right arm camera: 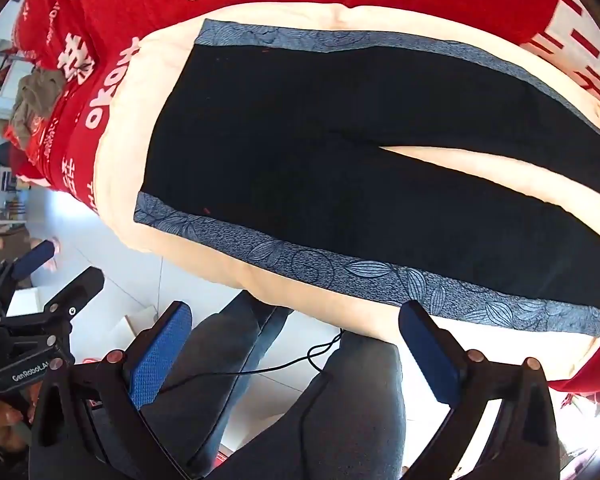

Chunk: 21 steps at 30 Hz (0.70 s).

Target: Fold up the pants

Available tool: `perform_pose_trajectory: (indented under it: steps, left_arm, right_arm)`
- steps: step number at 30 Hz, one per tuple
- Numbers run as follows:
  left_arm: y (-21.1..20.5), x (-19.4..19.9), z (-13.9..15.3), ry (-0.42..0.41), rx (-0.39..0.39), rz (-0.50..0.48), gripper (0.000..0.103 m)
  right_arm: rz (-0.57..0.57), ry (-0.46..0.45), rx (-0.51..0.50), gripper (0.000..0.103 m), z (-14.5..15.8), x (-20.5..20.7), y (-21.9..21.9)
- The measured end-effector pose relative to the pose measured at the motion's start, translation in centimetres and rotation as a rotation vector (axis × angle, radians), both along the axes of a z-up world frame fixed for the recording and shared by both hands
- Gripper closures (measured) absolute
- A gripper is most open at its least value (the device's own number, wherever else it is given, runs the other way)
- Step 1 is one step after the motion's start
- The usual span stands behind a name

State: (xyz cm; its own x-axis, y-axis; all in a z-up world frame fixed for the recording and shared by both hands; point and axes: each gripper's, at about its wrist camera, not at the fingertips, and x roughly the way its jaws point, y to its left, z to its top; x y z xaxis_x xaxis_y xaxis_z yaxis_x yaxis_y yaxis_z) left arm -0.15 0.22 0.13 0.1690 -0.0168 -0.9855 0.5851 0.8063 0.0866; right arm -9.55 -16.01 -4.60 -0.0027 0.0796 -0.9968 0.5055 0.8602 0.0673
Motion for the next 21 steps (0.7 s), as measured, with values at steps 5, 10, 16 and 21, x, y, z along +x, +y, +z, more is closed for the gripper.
perform_pose_trajectory:
  steps: [5,10,16,21]
  left_arm:
    - [-0.4,-0.1,0.8,-0.032,0.022,0.015,0.0]
    - [0.2,-0.5,0.3,-0.041,0.029,0.053,0.0]
    - [-0.5,-1.9,0.3,-0.043,0.047,0.058,0.0]
    - [-1.4,-3.9,1.0,-0.055,0.054,0.052,0.0]
  right_arm:
    - [-0.034,-0.092,0.143,0.0,0.6,-0.9,-3.7]
    - [-0.036,-0.162,0.103,0.0,2.1,-2.2,-5.1]
    - [-0.08,-0.166,0.127,0.0,2.0,-4.4,-6.8]
    - [-0.094,-0.182,0.14,0.0,2.1,-6.3,-8.3]
